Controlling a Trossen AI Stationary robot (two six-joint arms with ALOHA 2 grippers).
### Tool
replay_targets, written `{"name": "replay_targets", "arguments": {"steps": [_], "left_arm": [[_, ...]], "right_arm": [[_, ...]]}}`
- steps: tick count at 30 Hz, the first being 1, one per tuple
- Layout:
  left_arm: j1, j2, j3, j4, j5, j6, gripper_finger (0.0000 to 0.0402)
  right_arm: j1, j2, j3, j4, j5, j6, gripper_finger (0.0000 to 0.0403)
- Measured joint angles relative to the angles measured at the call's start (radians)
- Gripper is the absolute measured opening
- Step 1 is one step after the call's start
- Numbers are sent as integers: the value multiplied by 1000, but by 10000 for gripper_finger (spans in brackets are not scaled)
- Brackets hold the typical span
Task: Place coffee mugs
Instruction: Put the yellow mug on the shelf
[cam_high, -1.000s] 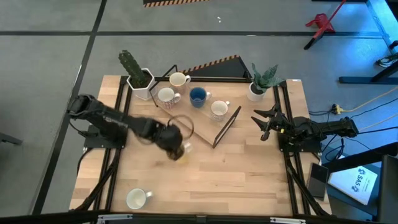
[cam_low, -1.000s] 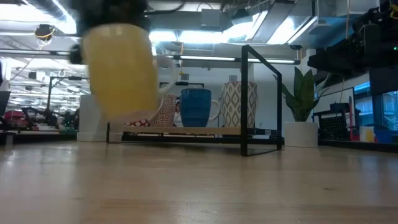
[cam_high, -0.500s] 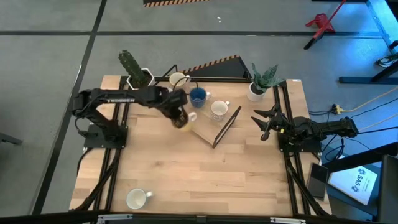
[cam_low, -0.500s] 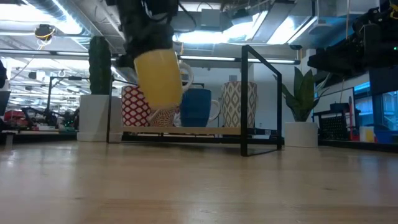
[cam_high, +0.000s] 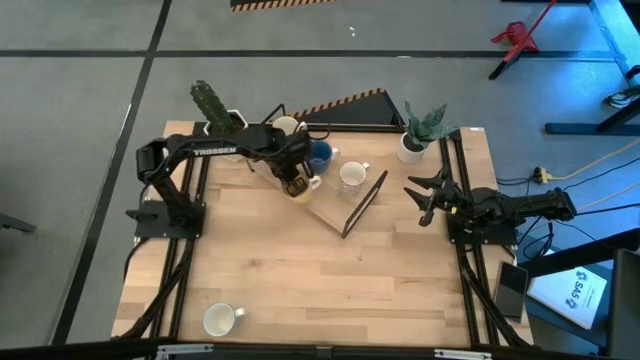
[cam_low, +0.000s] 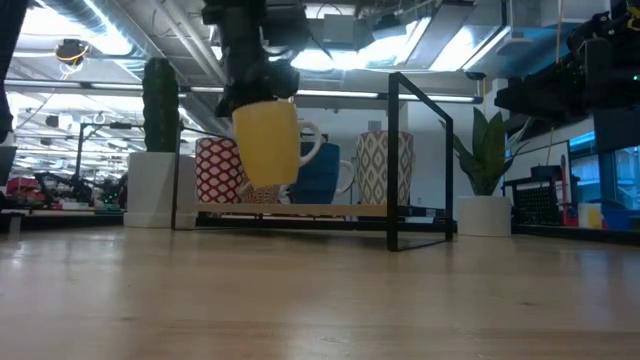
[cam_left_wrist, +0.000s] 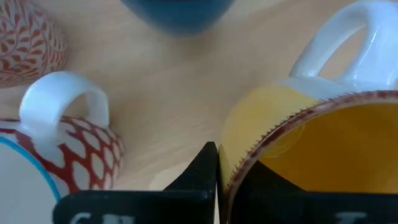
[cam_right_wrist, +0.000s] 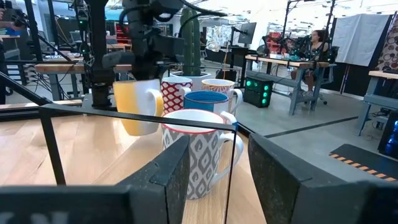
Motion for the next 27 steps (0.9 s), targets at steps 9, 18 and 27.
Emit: {"name": "replay_targets", "arguments": {"steps": [9, 18, 27], "left_arm": [[18, 61, 3, 16, 8, 72, 12], [26, 65, 3, 18, -17, 74, 12], [39, 65, 3, 28, -30, 80, 12]], "right_arm": [[0, 0, 0, 0, 0, 0, 150], [0, 0, 0, 0, 0, 0, 150], [0, 0, 0, 0, 0, 0, 150]]}}
